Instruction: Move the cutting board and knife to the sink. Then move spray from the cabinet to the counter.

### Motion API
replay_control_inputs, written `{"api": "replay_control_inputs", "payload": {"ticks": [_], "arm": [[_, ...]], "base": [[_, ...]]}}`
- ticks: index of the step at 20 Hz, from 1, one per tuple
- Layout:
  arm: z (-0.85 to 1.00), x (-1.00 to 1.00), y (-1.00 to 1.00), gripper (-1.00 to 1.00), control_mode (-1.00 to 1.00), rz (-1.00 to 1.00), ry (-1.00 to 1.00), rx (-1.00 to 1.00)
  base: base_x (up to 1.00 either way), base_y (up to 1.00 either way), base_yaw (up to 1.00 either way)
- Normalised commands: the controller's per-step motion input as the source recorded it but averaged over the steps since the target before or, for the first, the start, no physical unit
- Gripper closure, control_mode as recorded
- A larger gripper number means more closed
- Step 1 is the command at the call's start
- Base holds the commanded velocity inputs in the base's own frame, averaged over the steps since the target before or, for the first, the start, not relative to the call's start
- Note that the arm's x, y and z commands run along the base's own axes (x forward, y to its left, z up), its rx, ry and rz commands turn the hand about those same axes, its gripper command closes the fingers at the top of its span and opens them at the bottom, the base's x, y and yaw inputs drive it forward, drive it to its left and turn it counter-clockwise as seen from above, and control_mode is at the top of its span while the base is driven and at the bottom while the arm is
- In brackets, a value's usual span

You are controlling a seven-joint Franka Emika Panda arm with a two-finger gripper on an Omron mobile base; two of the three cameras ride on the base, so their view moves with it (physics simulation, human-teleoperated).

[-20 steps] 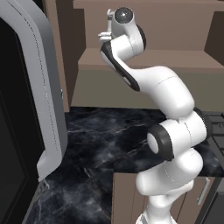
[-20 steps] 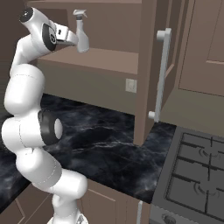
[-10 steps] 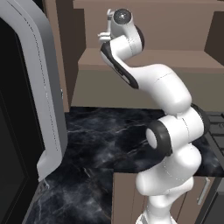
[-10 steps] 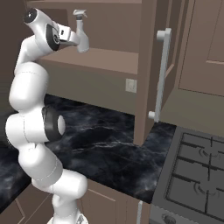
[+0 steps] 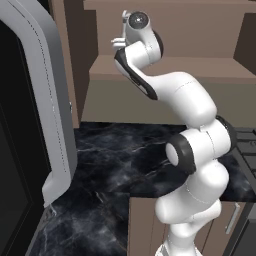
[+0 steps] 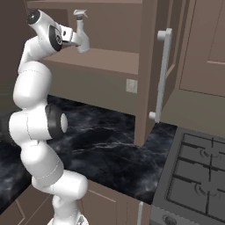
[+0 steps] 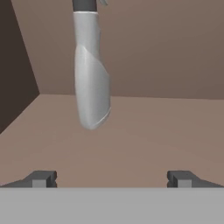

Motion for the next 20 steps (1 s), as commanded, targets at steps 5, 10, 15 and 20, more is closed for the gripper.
{"api": "replay_control_inputs", "payload": {"ticks": [5,10,15,20], "arm": [[-0.03,0.17,0.0,-1.0,-1.0,0.0,0.0,0.0],[0.0,0.18,0.0,-1.0,-1.0,0.0,0.0,0.0],[0.0,0.11,0.01,-1.0,-1.0,0.0,0.0,0.0],[0.0,0.17,0.03,-1.0,-1.0,-0.01,0.0,0.0]], "base": [[0.0,0.0,0.0],[0.0,0.0,0.0],[0.0,0.0,0.0],[0.0,0.0,0.0]]}}
